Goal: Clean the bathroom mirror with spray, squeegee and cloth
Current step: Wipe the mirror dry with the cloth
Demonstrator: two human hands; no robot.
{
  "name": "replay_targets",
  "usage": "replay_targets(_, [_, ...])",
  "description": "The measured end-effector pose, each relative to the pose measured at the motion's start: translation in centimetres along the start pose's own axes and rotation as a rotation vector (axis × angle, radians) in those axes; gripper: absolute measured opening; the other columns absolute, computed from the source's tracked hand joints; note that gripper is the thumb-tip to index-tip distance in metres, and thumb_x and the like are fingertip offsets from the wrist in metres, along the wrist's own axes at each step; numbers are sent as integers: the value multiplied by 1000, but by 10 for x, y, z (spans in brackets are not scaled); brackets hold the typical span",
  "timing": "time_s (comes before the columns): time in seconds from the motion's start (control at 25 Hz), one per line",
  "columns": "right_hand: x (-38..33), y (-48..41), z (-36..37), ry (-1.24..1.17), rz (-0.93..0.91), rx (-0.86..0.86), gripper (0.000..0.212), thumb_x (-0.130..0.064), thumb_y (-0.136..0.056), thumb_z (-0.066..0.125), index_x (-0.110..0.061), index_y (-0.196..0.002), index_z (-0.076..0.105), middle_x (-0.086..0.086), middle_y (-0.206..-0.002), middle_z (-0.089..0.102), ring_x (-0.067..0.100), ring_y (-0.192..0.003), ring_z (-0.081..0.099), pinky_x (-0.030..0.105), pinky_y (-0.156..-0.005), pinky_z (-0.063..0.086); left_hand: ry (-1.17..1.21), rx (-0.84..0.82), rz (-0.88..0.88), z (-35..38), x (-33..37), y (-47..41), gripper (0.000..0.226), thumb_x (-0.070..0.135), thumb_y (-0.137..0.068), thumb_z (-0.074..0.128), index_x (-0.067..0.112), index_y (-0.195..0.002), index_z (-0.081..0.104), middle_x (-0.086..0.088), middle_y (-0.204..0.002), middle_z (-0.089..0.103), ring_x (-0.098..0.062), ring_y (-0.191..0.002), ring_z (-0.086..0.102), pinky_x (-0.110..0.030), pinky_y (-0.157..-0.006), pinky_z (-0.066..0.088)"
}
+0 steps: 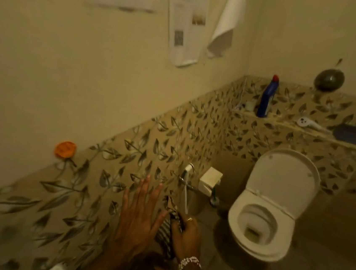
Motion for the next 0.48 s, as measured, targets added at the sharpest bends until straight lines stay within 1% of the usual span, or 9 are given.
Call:
replay_targets(0.04, [-26, -6, 0, -57, -40, 12, 31, -29, -91, 65, -28, -121, 69, -5, -108, 66, 14, -102, 62, 25, -88, 49, -5, 32, -22, -21, -7, -6, 73, 70, -101, 10, 36, -166, 5, 0, -175, -14, -19, -162, -7, -54, -128, -7])
replay_targets(0.12, [-79, -13, 1, -143, -133, 34, 32, -26, -88, 69, -27, -121, 69, -9, -108, 64, 11, -102, 61, 25, -88, 49, 5, 140, -45, -68, -19, -16, 72, 69, -102, 15, 37, -166, 6, 2, -175, -14, -18, -162, -8, -48, -127, -13])
replay_targets(0.2, [-133, -15, 5, -221, -240, 63, 31, -23, -87, 71, -27, -117, 71, -12, -103, 64, 11, -99, 63, 26, -85, 51, -21, 248, -59, -121, -32, -24, 70, 67, -104, 20, 35, -166, 13, 0, -176, -8, -21, -162, -1, -47, -128, -8])
replay_targets(0.28, [-185, -8, 10, -282, -348, 45, 30, -21, -87, 71, -27, -115, 72, -16, -99, 63, 11, -95, 63, 28, -80, 53, -62, 346, -50, -170, -41, -25, 69, 65, -105, 23, 32, -166, 16, -3, -176, -4, -23, -162, 2, -51, -128, -1])
replay_targets(0.32, [-225, 5, 18, -294, -432, 19, 29, -21, -87, 72, -27, -115, 72, -14, -98, 64, 12, -93, 63, 27, -78, 53, -88, 406, -64, -205, -54, -17, 69, 64, -106, 24, 31, -166, 16, -4, -176, -3, -23, -162, 2, -52, -127, 0])
replay_targets(0.44, [-302, 24, 18, -342, -590, 71, 30, -15, -85, 74, -22, -113, 73, -6, -97, 65, 13, -87, 62, 18, -72, 48, -150, 505, -8, -271, -68, -10, 67, 62, -107, 26, 30, -166, 18, -5, -176, -1, -24, -162, 3, -56, -126, 4])
replay_targets(0.48, [-333, 37, 16, -369, -665, 87, 29, -12, -84, 75, -20, -112, 73, -4, -96, 65, 14, -85, 63, 19, -70, 49, -183, 532, 16, -295, -75, -3, 67, 61, -108, 25, 30, -166, 18, -5, -176, -1, -24, -162, 3, -57, -126, 5])
Point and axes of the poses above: each hand's wrist, its own y-axis away from the middle knuckle, its own z-axis out of the palm, x = y × z, the point moved 7 cm from there along -y, towards the middle knuckle
